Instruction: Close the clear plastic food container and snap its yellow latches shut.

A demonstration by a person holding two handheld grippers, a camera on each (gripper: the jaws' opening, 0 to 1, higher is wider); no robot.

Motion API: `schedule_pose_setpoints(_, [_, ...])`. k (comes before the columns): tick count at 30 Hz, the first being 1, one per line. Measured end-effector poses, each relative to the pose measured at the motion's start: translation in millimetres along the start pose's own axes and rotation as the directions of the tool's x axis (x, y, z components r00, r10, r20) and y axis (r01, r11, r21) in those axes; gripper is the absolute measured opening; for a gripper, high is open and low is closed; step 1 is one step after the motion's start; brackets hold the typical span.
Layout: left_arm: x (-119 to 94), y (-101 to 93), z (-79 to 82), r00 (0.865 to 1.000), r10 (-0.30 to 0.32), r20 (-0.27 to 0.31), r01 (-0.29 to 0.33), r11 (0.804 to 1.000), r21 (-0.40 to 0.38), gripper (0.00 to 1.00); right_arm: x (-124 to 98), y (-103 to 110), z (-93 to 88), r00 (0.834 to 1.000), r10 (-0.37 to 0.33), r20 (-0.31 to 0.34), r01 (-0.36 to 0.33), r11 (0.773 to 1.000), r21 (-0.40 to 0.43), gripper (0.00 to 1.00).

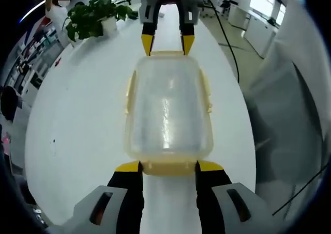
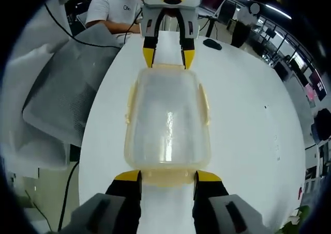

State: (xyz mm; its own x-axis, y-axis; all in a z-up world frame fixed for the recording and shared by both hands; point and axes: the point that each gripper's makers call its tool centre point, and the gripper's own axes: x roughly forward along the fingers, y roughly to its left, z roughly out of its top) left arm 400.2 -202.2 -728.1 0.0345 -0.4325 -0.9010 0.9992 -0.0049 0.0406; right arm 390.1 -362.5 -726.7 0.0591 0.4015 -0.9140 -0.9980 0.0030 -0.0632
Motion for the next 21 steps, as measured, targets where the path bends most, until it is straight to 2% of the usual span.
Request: schedule_pose_setpoints(21, [17.6,2.6,9.2,1.000,-0.007,-0.003,0.007,1.000,0.004,0.37,0.5,-4.8,-18.2,1.000,0.003,-0.031,-0.003,1.000,-0.017,0.37])
